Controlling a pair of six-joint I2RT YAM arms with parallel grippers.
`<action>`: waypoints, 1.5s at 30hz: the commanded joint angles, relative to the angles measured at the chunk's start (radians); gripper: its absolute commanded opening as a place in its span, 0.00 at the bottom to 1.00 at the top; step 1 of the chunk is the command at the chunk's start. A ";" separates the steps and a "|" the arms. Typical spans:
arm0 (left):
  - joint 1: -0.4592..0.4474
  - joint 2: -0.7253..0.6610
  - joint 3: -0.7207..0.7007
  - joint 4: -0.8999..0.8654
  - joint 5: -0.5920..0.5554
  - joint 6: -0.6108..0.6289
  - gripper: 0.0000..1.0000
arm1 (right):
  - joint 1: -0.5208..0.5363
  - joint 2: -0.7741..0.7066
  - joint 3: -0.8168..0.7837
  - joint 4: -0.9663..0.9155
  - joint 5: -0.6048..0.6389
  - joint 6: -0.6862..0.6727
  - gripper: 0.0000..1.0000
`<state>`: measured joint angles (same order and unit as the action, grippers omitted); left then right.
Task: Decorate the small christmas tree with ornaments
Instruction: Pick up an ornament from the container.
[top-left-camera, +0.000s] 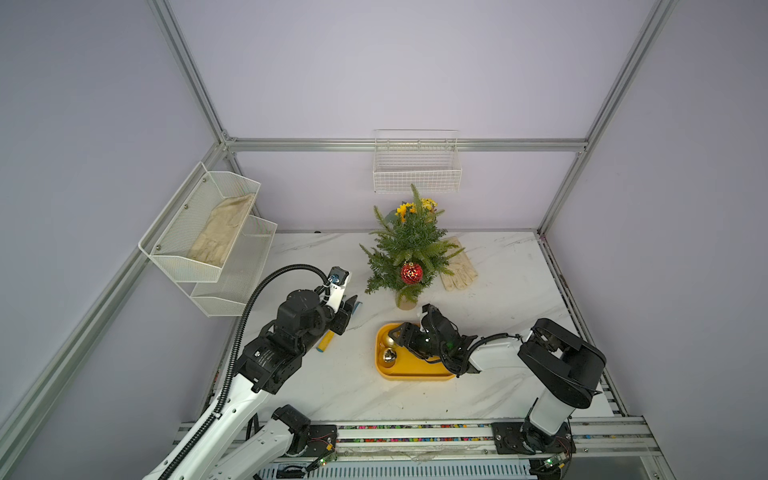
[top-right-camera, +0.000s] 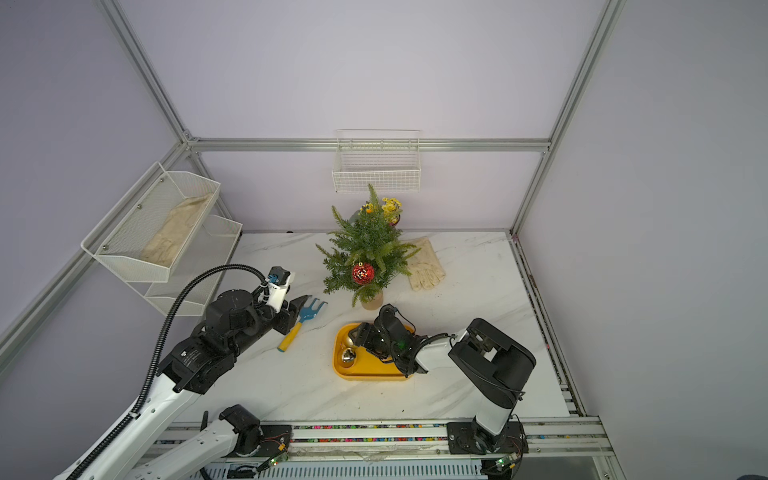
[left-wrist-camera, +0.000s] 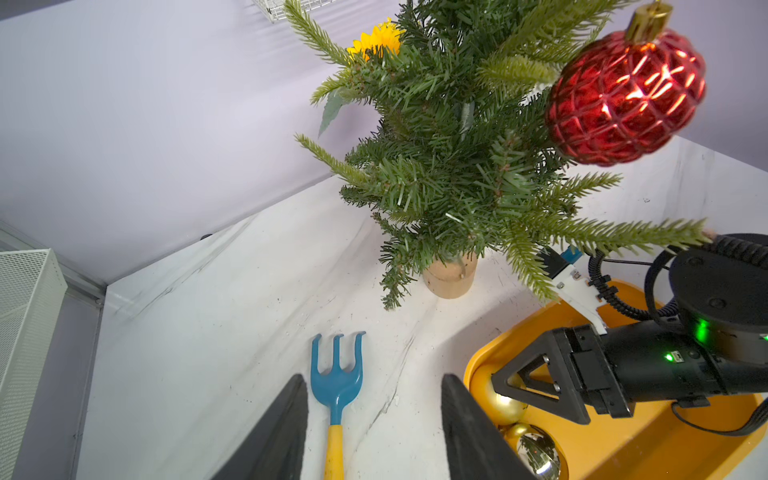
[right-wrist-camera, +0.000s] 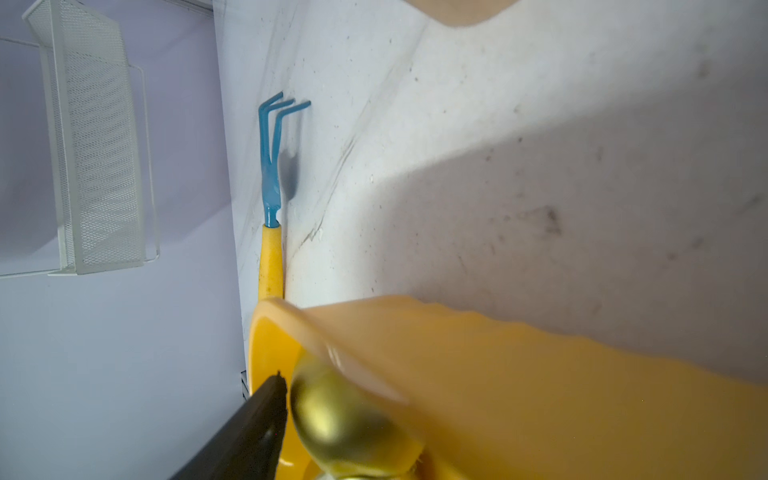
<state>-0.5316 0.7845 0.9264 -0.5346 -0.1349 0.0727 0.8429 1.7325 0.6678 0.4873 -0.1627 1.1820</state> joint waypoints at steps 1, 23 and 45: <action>-0.003 -0.016 -0.037 0.022 0.001 0.029 0.52 | -0.004 0.033 0.027 0.013 -0.026 0.001 0.74; -0.003 -0.017 -0.039 0.017 -0.002 0.026 0.52 | -0.005 0.048 0.118 -0.197 -0.077 -0.065 0.74; -0.004 -0.027 -0.042 0.030 0.013 0.015 0.52 | 0.000 0.000 0.138 -0.286 -0.090 -0.094 0.73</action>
<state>-0.5316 0.7776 0.9195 -0.5404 -0.1341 0.0723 0.8379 1.7592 0.8005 0.2714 -0.2493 1.0916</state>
